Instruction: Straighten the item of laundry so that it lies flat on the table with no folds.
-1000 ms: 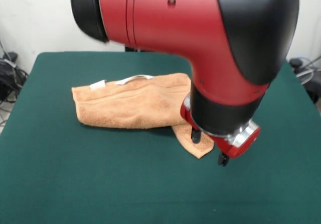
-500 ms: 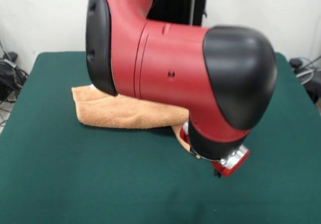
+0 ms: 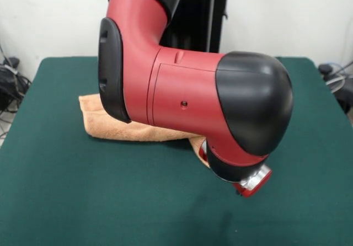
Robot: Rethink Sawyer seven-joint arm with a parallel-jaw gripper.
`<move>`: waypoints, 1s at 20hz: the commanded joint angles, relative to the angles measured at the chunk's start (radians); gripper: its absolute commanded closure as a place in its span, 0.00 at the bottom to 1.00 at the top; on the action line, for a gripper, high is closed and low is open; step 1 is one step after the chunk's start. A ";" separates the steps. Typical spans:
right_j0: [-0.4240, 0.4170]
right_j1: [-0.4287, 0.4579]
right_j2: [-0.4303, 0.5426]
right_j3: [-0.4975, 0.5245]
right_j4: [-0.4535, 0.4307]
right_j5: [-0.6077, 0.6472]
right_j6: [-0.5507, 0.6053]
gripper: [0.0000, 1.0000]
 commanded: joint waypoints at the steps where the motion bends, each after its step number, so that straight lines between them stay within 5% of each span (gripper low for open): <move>1: 0.024 -0.094 0.118 0.271 0.057 -0.058 0.189 0.00; 10: 0.052 -0.177 0.129 0.436 0.092 -0.148 0.201 0.00; 20: 0.081 -0.196 0.060 0.447 0.018 -0.239 0.171 0.00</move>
